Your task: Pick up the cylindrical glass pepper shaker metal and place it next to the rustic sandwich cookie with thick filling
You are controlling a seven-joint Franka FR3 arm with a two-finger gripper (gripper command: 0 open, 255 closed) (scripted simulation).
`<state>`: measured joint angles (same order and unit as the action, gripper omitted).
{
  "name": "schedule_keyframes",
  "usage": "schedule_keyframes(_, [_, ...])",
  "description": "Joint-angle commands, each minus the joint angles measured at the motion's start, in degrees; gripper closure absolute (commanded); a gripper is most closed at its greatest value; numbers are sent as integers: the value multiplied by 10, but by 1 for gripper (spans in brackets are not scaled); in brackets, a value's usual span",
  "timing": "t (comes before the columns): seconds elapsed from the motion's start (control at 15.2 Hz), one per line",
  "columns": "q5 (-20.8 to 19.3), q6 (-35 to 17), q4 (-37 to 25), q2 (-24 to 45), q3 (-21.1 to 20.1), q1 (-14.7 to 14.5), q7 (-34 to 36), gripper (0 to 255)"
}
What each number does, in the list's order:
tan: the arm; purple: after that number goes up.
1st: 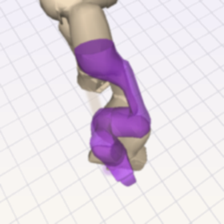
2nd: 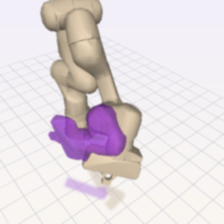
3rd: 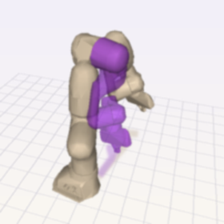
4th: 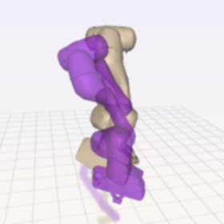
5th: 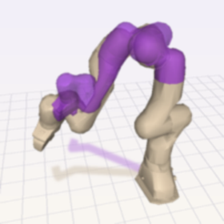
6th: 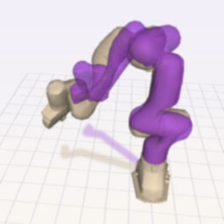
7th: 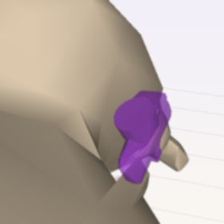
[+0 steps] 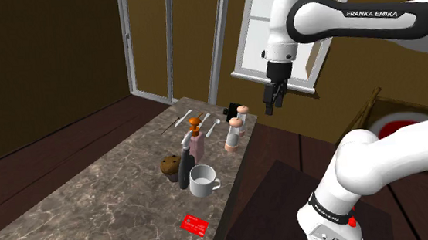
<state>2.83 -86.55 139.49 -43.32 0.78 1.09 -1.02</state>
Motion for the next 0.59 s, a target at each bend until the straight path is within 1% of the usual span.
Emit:
schedule_keyframes(0.0, [0, 0, 0, 0, 0, 0, 0, 0])
schedule_keyframes(0.26, [-21, -92, 33, 33, 19, 12, -24, 0])
schedule_keyframes(0.53, [-39, -187, 52, 80, 39, 24, -46, 0])
